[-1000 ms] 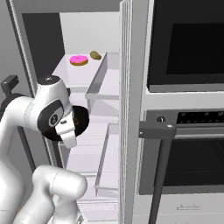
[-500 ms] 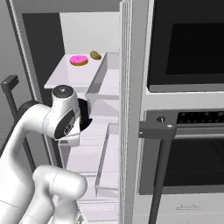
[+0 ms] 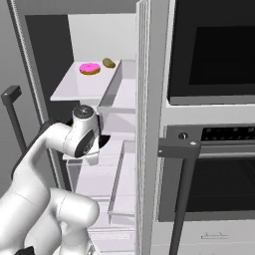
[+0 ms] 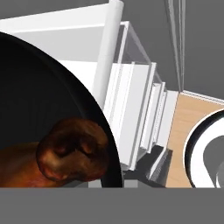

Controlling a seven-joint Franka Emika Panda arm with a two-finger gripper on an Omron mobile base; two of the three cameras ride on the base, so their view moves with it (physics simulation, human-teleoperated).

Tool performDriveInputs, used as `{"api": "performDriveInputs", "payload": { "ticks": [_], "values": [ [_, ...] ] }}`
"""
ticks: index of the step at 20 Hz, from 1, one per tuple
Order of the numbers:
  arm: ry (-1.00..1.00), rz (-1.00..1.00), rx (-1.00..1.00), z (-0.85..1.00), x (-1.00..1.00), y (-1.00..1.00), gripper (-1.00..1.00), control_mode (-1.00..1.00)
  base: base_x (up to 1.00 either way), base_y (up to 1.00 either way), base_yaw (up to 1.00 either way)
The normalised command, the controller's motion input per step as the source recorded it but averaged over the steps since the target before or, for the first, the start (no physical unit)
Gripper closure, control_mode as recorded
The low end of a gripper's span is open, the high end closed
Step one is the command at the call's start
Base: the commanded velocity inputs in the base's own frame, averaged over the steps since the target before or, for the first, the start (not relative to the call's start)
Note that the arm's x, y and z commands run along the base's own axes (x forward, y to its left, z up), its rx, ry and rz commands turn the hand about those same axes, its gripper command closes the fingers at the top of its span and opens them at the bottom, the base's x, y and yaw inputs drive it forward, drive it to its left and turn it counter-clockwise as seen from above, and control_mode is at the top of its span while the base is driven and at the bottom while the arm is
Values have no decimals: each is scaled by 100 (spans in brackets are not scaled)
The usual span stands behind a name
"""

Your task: Pick the chicken drumstick and lemon from their plates and place them in the bowl. Then put the bowl in the fridge.

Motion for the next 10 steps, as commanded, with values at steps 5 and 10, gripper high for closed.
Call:
{"api": "performDriveInputs", "payload": {
  "ticks": [5,10],
  "values": [
    [0,0,0,-33,41,0,100,-100,0,0,0],
    [0,0,0,-37,38,0,100,-100,0,0,0]
  ]
}}
